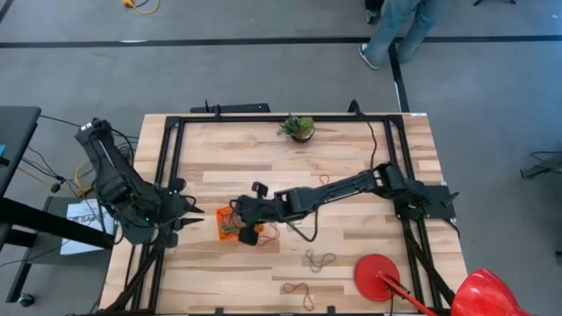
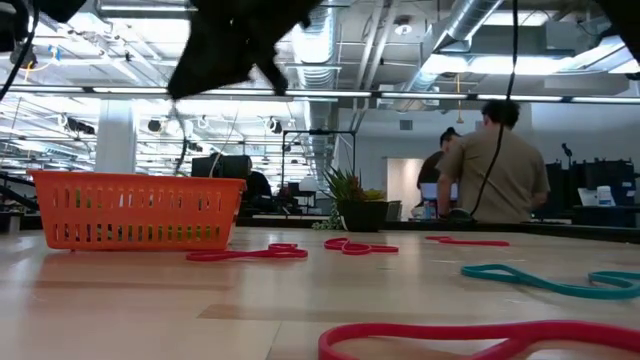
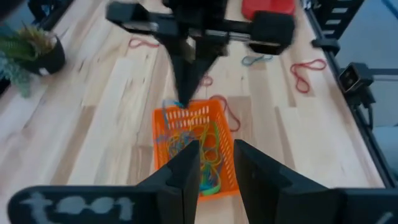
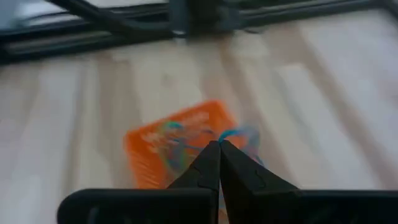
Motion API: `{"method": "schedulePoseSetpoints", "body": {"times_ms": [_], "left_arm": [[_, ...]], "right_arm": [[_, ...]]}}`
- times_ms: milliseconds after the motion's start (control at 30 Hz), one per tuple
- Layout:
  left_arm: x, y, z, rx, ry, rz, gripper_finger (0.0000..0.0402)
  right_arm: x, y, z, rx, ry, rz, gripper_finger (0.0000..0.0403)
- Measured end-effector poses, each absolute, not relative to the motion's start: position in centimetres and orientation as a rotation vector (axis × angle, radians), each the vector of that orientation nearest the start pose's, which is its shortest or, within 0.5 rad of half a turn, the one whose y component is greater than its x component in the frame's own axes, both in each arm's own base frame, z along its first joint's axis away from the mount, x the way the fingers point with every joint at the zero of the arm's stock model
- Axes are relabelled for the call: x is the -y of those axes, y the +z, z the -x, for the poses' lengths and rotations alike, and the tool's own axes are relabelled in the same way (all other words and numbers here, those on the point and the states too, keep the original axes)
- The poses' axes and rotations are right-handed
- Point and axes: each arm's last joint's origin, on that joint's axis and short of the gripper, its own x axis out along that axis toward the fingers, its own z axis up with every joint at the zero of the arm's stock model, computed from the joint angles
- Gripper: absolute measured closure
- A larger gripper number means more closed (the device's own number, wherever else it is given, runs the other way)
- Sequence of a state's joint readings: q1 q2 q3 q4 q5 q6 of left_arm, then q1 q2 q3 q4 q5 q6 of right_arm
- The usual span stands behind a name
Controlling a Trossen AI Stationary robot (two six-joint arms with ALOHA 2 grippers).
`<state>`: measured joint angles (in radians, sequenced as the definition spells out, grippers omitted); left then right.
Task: Pick and place rubber bands into bin
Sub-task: Put the top blue rubber band into the orange container, then put the blue rubber band into the orange container
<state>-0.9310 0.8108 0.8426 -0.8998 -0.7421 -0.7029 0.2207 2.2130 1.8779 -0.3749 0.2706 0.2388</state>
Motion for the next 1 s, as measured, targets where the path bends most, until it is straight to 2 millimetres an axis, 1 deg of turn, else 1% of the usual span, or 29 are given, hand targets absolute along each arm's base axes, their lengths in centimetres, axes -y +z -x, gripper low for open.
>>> {"method": "schedulePoseSetpoints", "body": {"times_ms": [100, 200, 267, 367, 467, 533, 700, 833, 900, 1000], "left_arm": [[10.1, 28.7, -9.9, -0.616, 0.052, 0.047, 0.0315], [10.1, 28.3, -10.0, -0.628, 0.060, 0.057, 0.0315], [10.2, 28.3, -10.0, -0.628, 0.059, 0.063, 0.0315], [10.2, 28.3, -10.0, -0.629, 0.058, 0.064, 0.0315], [10.2, 28.3, -10.0, -0.624, 0.064, 0.061, 0.0315], [10.1, 28.3, -10.0, -0.623, 0.066, 0.061, 0.0315], [10.1, 28.3, -10.0, -0.622, 0.066, 0.061, 0.0315], [10.1, 28.3, -10.0, -0.622, 0.067, 0.061, 0.0315], [10.1, 28.3, -10.0, -0.622, 0.066, 0.061, 0.0315], [10.1, 28.3, -10.0, -0.621, 0.068, 0.061, 0.0315]], "right_arm": [[-10.4, 20.5, -49.5, -0.742, -0.112, -0.048, 0.0403], [-10.5, 18.3, -49.8, -0.785, -0.124, -0.057, 0.0401], [-10.4, 17.5, -50.0, -0.808, -0.118, -0.097, 0.0395], [-10.2, 16.8, -50.0, -0.840, -0.098, -0.112, 0.0378], [-9.9, 16.8, -50.1, -0.841, -0.105, -0.123, 0.0355], [-9.9, 17.2, -50.0, -0.838, -0.102, -0.124, 0.0342], [-10.2, 17.9, -49.8, -0.839, -0.065, -0.139, 0.0321], [-10.8, 18.4, -49.0, -0.931, 0.005, -0.165, 0.0316], [-11.3, 19.3, -48.0, -1.020, 0.003, -0.199, 0.0316], [-12.6, 20.5, -46.8, -1.110, -0.019, -0.232, 0.0316]]}}
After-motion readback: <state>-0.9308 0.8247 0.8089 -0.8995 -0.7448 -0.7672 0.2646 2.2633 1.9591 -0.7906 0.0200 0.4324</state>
